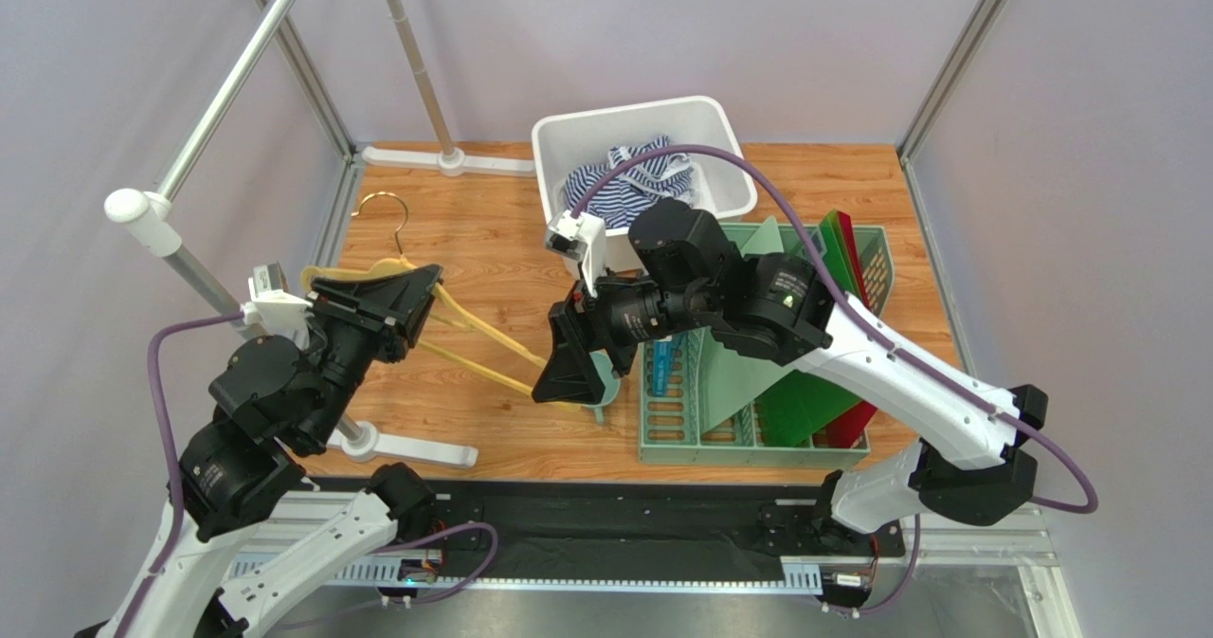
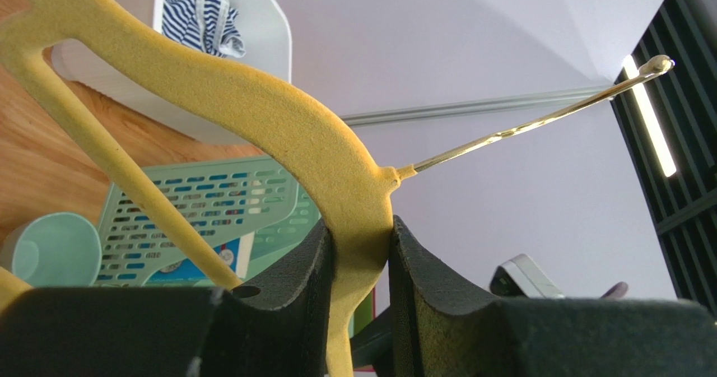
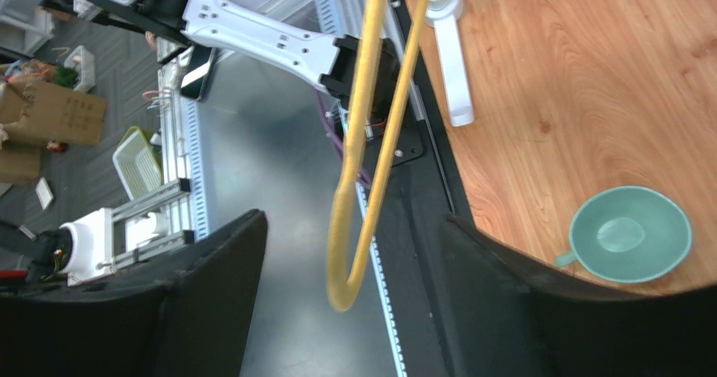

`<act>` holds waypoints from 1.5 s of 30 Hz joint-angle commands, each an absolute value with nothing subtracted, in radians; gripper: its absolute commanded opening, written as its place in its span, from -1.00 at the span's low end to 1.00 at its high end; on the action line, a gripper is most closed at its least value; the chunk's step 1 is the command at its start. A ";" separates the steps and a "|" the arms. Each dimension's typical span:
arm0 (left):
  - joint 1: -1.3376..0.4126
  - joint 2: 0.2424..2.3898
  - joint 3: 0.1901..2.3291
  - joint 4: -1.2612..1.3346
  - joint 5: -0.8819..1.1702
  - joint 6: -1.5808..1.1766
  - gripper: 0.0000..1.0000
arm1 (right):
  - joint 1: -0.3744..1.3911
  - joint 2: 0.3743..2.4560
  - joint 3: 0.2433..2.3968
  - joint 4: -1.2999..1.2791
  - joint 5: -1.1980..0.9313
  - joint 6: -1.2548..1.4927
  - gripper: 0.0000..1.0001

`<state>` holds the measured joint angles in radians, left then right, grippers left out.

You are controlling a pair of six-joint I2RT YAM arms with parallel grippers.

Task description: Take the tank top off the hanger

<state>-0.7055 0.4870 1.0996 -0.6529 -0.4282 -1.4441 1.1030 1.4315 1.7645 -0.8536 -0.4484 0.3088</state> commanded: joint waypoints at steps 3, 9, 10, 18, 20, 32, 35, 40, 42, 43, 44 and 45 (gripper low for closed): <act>-0.706 0.488 1.103 -0.580 -0.437 -1.480 -1.00 | 1.108 1.374 1.651 -0.753 -0.276 0.373 -0.12; -0.706 0.460 1.077 -0.575 -0.420 -1.493 -1.00 | 1.108 1.348 1.626 -0.696 -0.230 0.385 -0.91; -0.706 0.454 1.071 -0.566 -0.411 -1.486 -0.94 | 1.109 1.344 1.623 -0.696 -0.226 0.385 -1.00; -0.706 0.393 1.062 -0.664 -0.239 -1.350 0.18 | 1.040 1.281 1.595 -0.795 -0.181 0.322 -1.00; -0.706 0.351 1.043 -0.686 -0.204 -1.324 0.22 | 1.028 1.252 1.595 -0.837 -0.196 0.287 -1.00; -0.706 0.506 1.279 -0.655 0.155 -0.882 0.48 | 0.960 1.111 1.546 -1.146 -0.540 0.132 -1.00; -0.706 0.633 1.448 -0.728 0.239 -0.726 0.49 | 0.959 1.063 1.497 -1.178 -0.595 0.132 -1.00; -0.706 0.810 1.736 -0.948 0.281 -0.508 0.49 | 0.960 0.997 1.454 -1.216 -0.623 0.133 -1.00; -0.706 0.848 1.791 -1.006 0.308 -0.476 0.48 | 0.959 0.986 1.454 -1.233 -0.627 0.136 -1.00; -0.706 0.860 1.799 -1.025 0.354 -0.448 0.48 | 0.959 0.982 1.456 -1.236 -0.630 0.140 -1.00; -0.706 0.870 1.804 -1.038 0.385 -0.442 0.48 | 0.960 0.974 1.459 -1.239 -0.634 0.140 -1.00; -0.706 0.891 1.807 -1.070 0.418 -0.436 0.47 | 0.959 0.968 1.460 -1.242 -0.634 0.140 -1.00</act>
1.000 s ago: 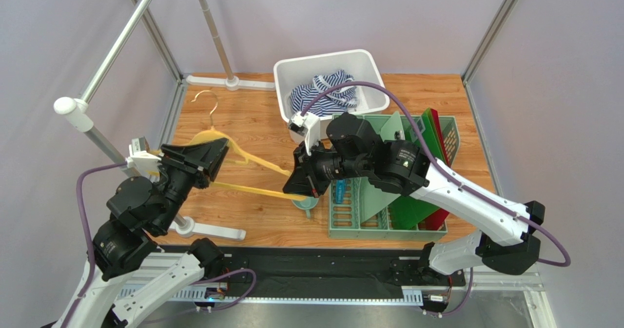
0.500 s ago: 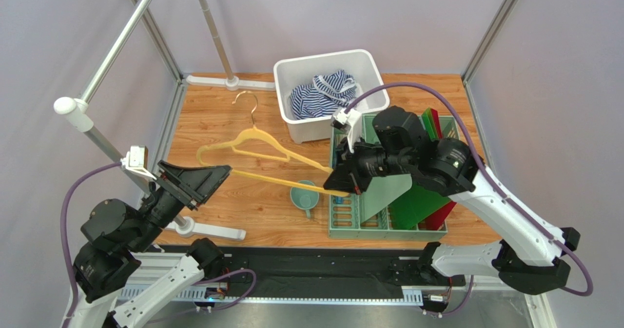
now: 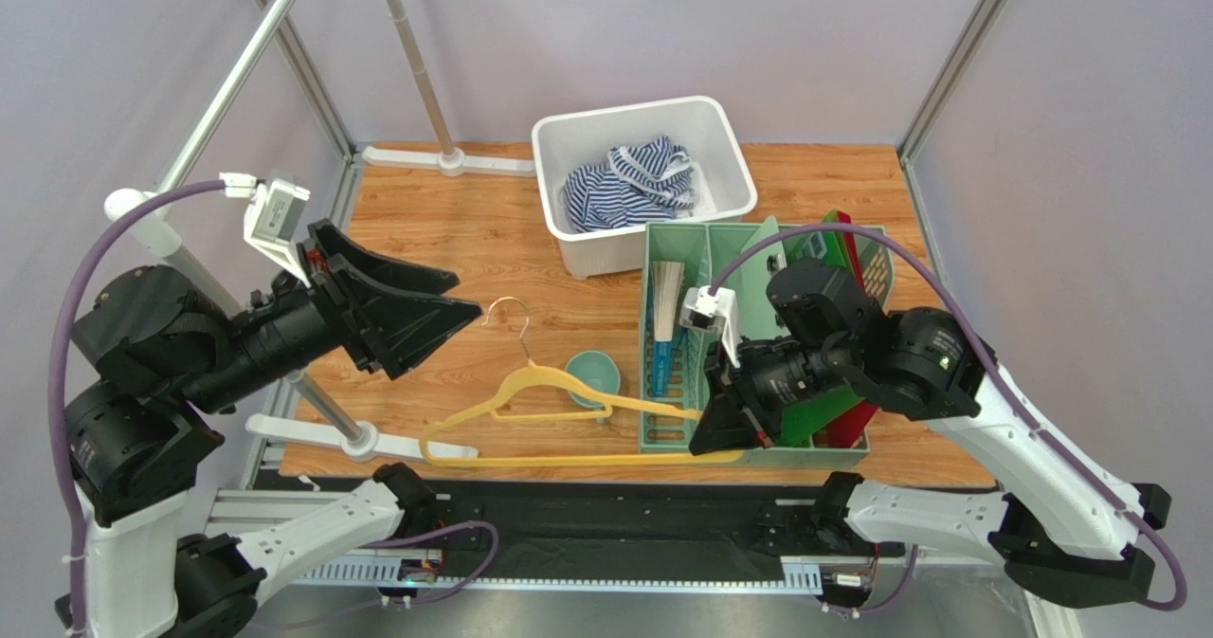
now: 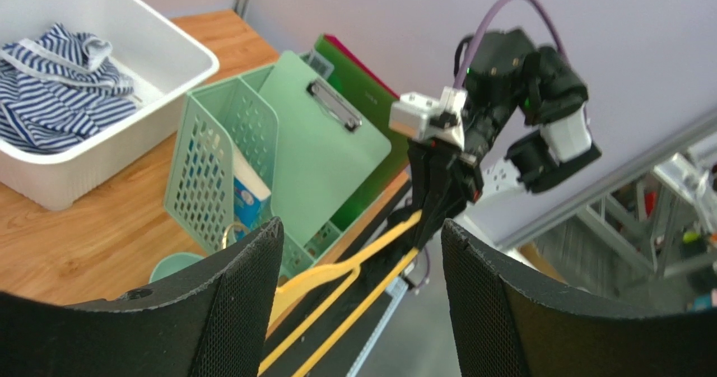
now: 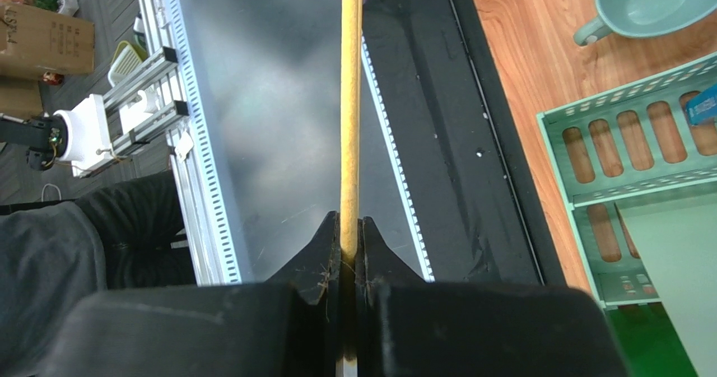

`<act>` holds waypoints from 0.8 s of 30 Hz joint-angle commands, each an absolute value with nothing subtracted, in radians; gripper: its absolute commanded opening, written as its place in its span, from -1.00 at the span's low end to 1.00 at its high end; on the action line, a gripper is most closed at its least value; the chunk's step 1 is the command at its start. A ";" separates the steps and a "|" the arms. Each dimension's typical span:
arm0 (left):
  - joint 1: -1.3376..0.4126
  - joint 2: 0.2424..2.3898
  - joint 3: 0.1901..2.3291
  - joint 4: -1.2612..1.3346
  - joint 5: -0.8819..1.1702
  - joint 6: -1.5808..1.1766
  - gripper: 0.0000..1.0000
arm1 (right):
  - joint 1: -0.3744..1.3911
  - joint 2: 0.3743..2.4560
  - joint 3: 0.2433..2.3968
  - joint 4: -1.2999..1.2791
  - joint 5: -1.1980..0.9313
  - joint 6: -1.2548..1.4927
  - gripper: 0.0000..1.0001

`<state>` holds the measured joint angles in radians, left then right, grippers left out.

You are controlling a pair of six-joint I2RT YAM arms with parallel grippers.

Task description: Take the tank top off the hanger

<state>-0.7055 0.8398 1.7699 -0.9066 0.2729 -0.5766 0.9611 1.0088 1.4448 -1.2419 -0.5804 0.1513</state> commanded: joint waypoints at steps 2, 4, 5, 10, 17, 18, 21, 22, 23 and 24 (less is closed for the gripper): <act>-0.706 0.917 1.798 -1.098 0.529 -0.439 0.43 | 0.959 0.951 1.462 -1.249 -0.634 0.141 -1.00; -0.704 0.945 1.763 -1.100 0.656 -0.455 0.38 | 0.959 0.942 1.462 -1.253 -0.644 0.143 -1.00; -0.706 0.953 1.750 -1.098 0.681 -0.469 0.37 | 0.960 0.937 1.463 -1.259 -0.649 0.146 -1.00; -0.706 0.957 1.707 -1.069 0.671 -0.477 0.36 | 0.960 0.933 1.463 -1.279 -0.658 0.141 -1.00; -0.706 0.986 1.795 -1.117 0.485 -0.468 0.36 | 0.960 0.937 1.470 -1.305 -0.650 0.123 -1.00; -0.704 0.980 1.814 -1.117 0.476 -0.466 0.36 | 0.959 0.939 1.470 -1.308 -0.650 0.123 -1.00; -0.706 0.954 1.822 -1.085 0.436 -0.463 0.37 | 0.960 0.940 1.465 -1.315 -0.647 0.115 -1.00; -0.706 0.945 1.818 -1.077 0.419 -0.459 0.39 | 0.960 0.940 1.465 -1.313 -0.650 0.112 -1.00; -0.706 0.940 1.812 -1.072 0.411 -0.457 0.46 | 0.960 0.942 1.466 -1.312 -0.653 0.110 -1.00; -0.706 0.943 1.809 -1.087 0.410 -0.457 0.47 | 0.960 0.945 1.471 -1.310 -0.655 0.110 -1.00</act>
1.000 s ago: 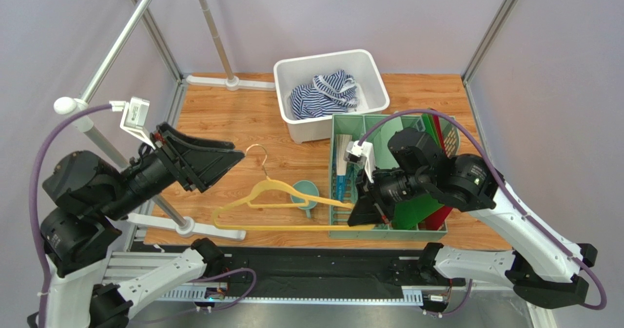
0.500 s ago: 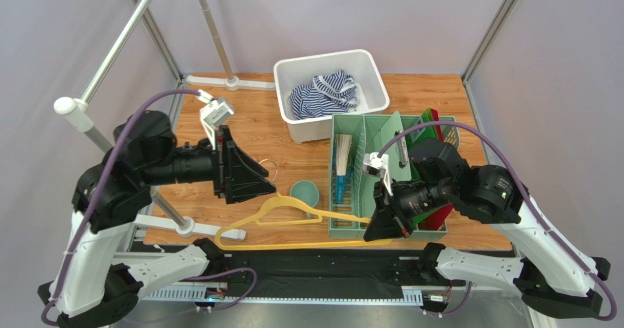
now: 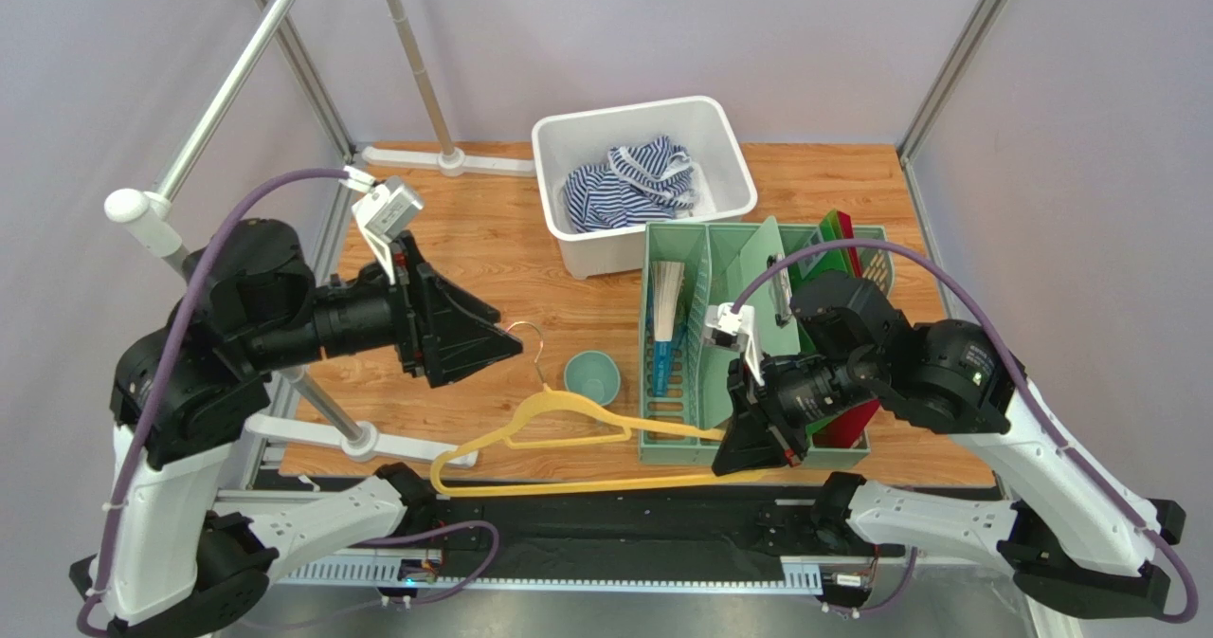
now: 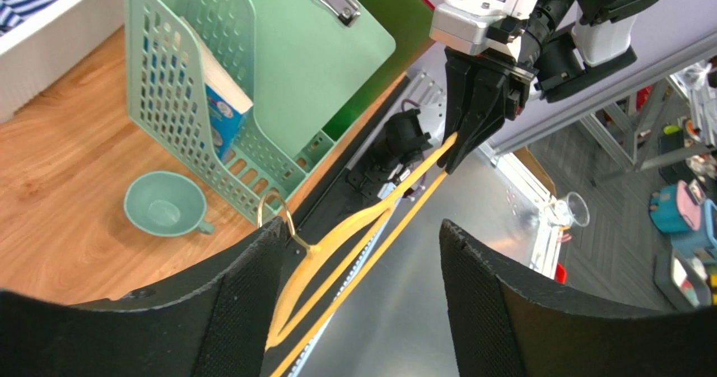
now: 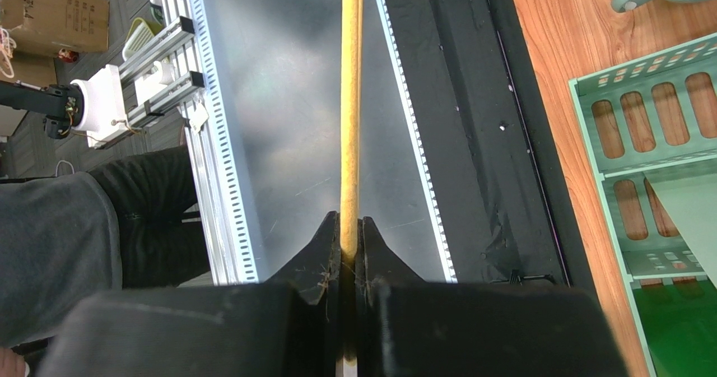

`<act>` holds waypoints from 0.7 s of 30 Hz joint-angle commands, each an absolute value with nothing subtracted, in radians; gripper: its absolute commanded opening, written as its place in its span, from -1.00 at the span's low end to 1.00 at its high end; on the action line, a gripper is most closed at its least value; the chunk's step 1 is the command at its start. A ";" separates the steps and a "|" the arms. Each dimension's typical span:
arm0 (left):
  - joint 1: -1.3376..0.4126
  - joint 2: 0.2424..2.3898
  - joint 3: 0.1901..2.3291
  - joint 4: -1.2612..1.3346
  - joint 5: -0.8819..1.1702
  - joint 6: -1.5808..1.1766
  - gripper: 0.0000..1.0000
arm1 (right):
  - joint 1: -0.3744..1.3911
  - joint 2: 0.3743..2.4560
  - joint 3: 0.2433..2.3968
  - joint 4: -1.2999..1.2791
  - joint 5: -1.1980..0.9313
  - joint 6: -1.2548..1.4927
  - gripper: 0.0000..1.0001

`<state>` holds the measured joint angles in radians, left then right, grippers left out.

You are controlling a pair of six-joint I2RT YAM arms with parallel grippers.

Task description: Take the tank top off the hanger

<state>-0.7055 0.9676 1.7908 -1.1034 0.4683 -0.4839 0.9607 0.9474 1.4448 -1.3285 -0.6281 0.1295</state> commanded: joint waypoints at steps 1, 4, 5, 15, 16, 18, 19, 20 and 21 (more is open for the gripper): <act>-0.706 0.957 1.810 -1.103 0.426 -0.453 0.47 | 0.960 0.946 1.474 -1.307 -0.653 0.106 -1.00; -0.706 0.988 1.772 -1.115 0.542 -0.454 0.45 | 0.960 0.951 1.479 -1.302 -0.650 0.101 -1.00; -0.704 0.992 1.760 -1.118 0.558 -0.446 0.38 | 0.960 0.951 1.477 -1.299 -0.649 0.098 -1.00; -0.612 0.965 1.673 -1.065 0.615 -0.463 0.21 | 0.959 0.950 1.463 -1.299 -0.652 0.084 -1.00; -0.611 0.968 1.678 -1.066 0.611 -0.465 0.21 | 0.960 0.950 1.460 -1.301 -0.655 0.083 -1.00; -0.611 0.973 1.706 -1.086 0.574 -0.468 0.23 | 0.960 0.950 1.457 -1.304 -0.655 0.078 -1.00; -0.611 0.971 1.716 -1.088 0.566 -0.475 0.25 | 0.959 0.946 1.454 -1.310 -0.657 0.078 -1.00; -0.611 0.963 1.732 -1.074 0.566 -0.479 0.28 | 0.960 0.945 1.451 -1.310 -0.660 0.078 -1.00; -0.611 0.960 1.736 -1.068 0.571 -0.480 0.29 | 0.960 0.943 1.450 -1.310 -0.661 0.078 -1.00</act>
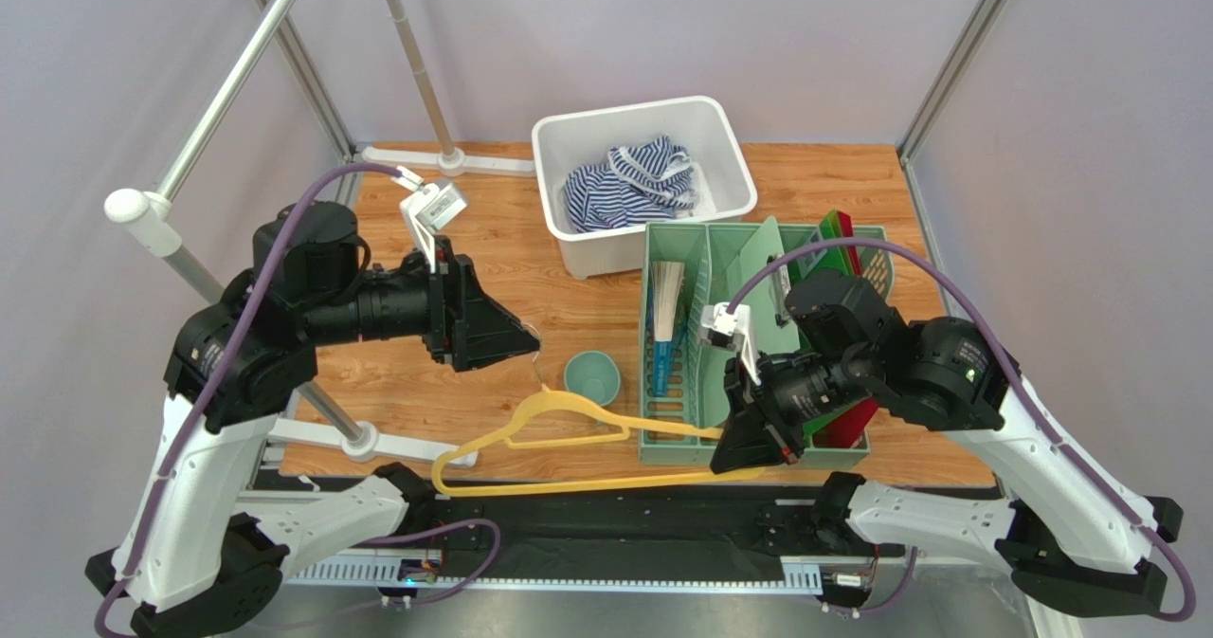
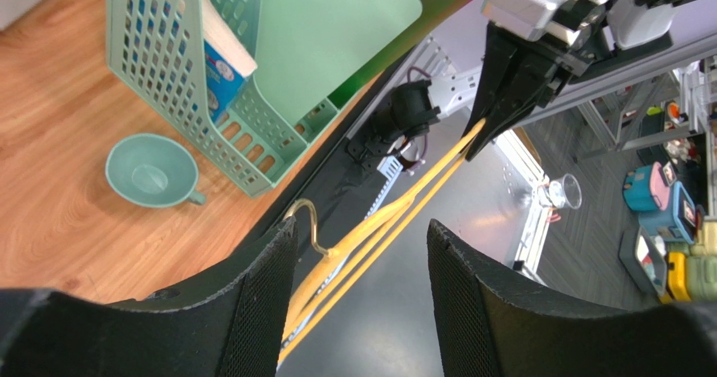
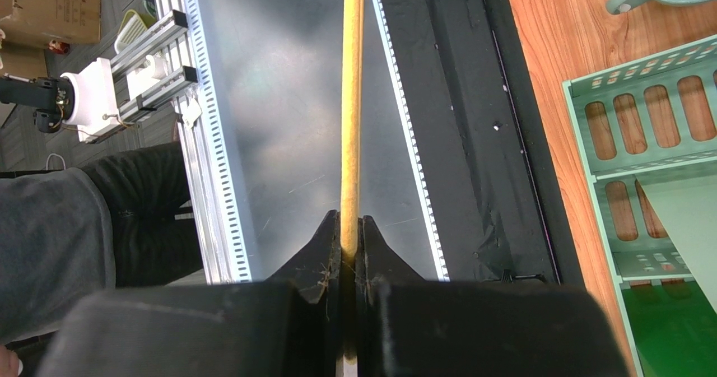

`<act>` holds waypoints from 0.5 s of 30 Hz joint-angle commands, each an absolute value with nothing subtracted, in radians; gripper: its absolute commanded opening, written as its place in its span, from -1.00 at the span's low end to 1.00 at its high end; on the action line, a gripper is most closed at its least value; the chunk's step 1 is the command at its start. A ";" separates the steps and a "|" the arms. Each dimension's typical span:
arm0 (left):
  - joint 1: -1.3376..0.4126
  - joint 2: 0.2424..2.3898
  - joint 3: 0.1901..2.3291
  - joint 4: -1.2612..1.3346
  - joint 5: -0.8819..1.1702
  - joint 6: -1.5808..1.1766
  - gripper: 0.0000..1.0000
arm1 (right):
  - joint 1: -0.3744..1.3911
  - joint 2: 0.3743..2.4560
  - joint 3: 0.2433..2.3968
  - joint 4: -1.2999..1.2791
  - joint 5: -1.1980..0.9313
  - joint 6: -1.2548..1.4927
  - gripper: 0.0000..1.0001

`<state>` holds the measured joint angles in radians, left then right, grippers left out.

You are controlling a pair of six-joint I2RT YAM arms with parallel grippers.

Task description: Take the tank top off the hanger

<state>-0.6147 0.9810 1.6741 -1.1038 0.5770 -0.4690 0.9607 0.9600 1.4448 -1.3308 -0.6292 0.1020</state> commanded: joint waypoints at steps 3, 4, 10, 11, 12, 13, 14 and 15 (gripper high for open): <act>-0.611 0.969 1.759 -1.110 0.546 -0.453 0.29 | 0.960 0.937 1.448 -1.309 -0.664 0.077 -1.00; -0.609 0.974 1.761 -1.124 0.554 -0.446 0.22 | 0.959 0.936 1.450 -1.310 -0.669 0.074 -1.00; -0.609 0.956 1.747 -1.121 0.586 -0.443 0.45 | 0.960 0.930 1.454 -1.316 -0.693 0.058 -1.00; -0.609 0.956 1.764 -1.138 0.554 -0.430 0.47 | 0.960 0.924 1.451 -1.316 -0.696 0.058 -1.00; -0.607 0.956 1.767 -1.149 0.545 -0.430 0.48 | 0.960 0.922 1.450 -1.316 -0.703 0.057 -1.00; -0.606 0.959 1.767 -1.170 0.540 -0.428 0.48 | 0.960 0.919 1.450 -1.318 -0.706 0.055 -1.00; -0.606 0.965 1.764 -1.180 0.535 -0.434 0.48 | 0.959 0.917 1.451 -1.316 -0.710 0.055 -1.00; -0.604 0.969 1.760 -1.186 0.538 -0.436 0.48 | 0.960 0.914 1.450 -1.319 -0.713 0.055 -1.00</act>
